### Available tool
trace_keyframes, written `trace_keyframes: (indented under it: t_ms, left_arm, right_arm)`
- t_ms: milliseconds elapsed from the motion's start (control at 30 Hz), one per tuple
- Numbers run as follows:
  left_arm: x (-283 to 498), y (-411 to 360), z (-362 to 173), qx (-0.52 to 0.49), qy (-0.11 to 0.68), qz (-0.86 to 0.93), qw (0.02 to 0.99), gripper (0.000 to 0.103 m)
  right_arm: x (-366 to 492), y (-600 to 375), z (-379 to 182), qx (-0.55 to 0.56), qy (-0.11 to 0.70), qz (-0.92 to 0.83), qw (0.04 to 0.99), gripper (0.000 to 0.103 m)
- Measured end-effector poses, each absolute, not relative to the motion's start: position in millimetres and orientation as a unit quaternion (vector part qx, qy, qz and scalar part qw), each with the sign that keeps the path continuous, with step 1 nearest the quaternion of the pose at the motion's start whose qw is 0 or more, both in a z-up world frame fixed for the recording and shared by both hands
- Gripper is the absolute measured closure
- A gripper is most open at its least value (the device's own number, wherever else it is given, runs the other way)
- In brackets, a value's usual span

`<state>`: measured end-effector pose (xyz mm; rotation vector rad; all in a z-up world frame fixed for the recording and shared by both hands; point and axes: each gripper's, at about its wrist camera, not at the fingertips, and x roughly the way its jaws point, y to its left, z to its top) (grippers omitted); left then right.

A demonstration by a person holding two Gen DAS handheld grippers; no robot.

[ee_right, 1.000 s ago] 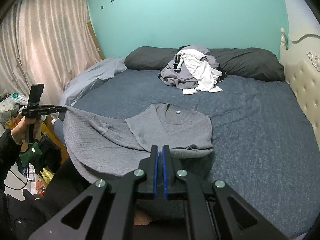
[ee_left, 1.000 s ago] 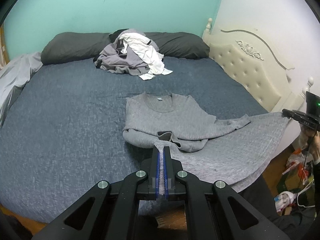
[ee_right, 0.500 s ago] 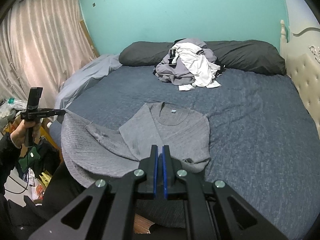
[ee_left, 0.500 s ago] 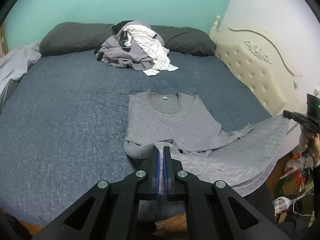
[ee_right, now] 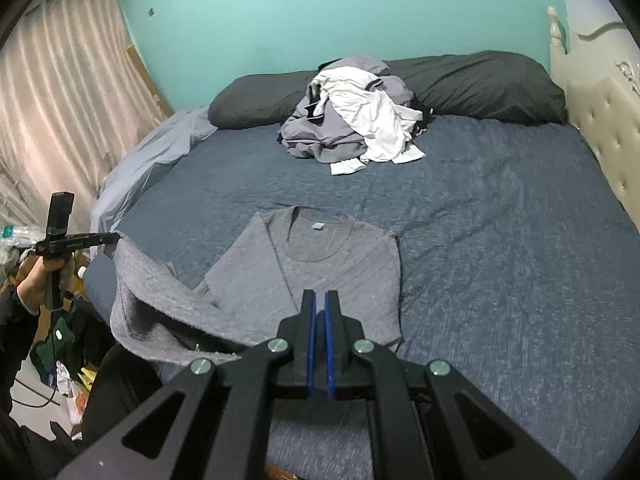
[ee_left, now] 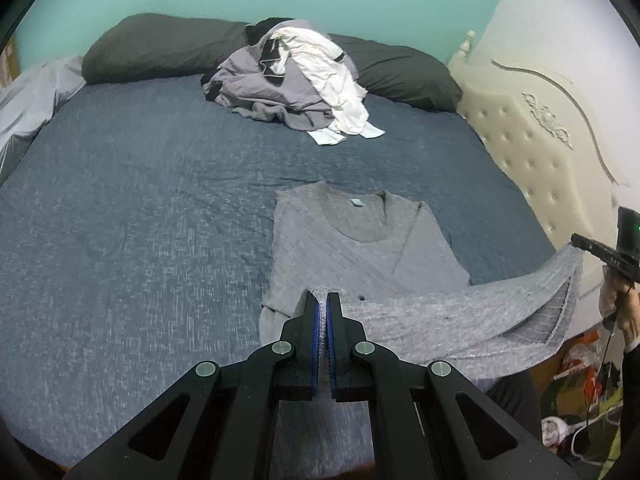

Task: Fold clothes
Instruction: 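Lift the hem with both grippers and carry it toward the collar, then lower the held hem onto the sweater near the collar with both grippers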

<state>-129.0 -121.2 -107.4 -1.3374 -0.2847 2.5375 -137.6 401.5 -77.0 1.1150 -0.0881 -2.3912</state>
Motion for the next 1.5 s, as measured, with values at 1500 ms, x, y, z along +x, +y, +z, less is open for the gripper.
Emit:
trace_keyframes:
  t_ms: [1500]
  left_arm:
    - [-380.6, -149.0, -267.8, -0.545, -0.151, 0.818, 0.105, 0.100]
  right_arm:
    - [-415.5, 398.0, -232.2, 0.517, -0.063, -0.836, 0.172, 0.099]
